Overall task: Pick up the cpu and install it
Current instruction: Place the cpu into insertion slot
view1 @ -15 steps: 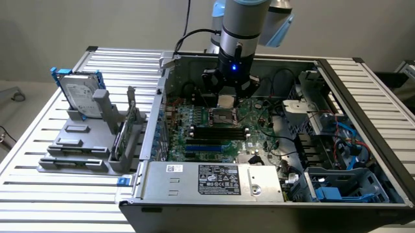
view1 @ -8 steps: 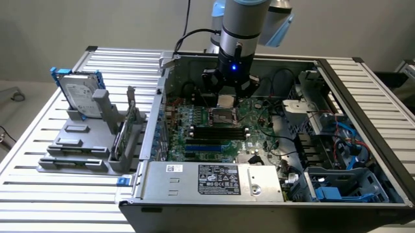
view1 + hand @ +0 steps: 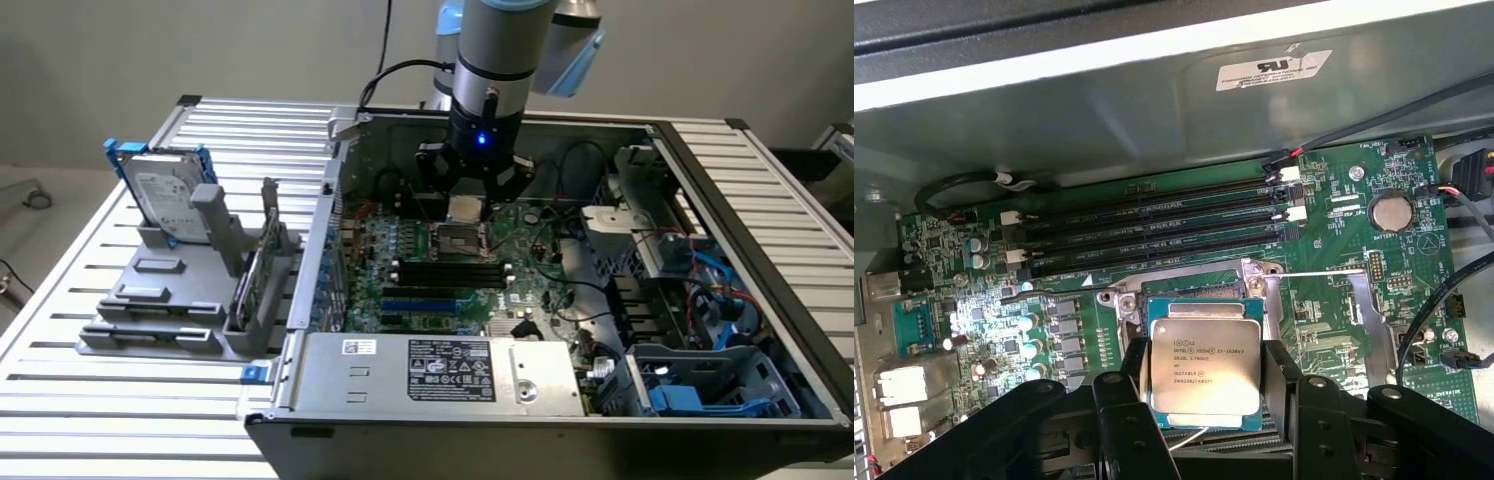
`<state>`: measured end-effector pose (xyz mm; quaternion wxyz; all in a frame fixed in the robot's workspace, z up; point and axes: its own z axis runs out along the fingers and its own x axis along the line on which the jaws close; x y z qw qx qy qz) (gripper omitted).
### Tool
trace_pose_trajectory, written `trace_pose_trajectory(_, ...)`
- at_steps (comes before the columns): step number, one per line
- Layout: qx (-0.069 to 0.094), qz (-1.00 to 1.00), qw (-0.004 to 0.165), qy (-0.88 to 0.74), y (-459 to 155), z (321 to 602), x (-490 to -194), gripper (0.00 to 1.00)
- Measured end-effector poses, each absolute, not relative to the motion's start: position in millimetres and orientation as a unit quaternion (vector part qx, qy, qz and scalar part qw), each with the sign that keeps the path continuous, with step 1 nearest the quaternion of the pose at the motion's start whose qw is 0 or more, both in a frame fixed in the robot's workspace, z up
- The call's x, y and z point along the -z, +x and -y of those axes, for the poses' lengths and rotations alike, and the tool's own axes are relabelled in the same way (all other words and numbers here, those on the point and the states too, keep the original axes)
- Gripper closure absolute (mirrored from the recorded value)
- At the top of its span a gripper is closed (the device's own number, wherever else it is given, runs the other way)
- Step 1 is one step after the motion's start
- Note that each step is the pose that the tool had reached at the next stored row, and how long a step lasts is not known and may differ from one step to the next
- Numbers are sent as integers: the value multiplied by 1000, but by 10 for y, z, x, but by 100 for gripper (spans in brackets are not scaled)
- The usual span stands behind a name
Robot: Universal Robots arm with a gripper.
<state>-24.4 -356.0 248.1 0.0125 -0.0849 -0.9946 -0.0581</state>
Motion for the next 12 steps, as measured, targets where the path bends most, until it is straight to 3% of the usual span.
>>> trace_pose_trajectory(12, 58, 995, 13, -85, -244, 3560, -2481, 45)
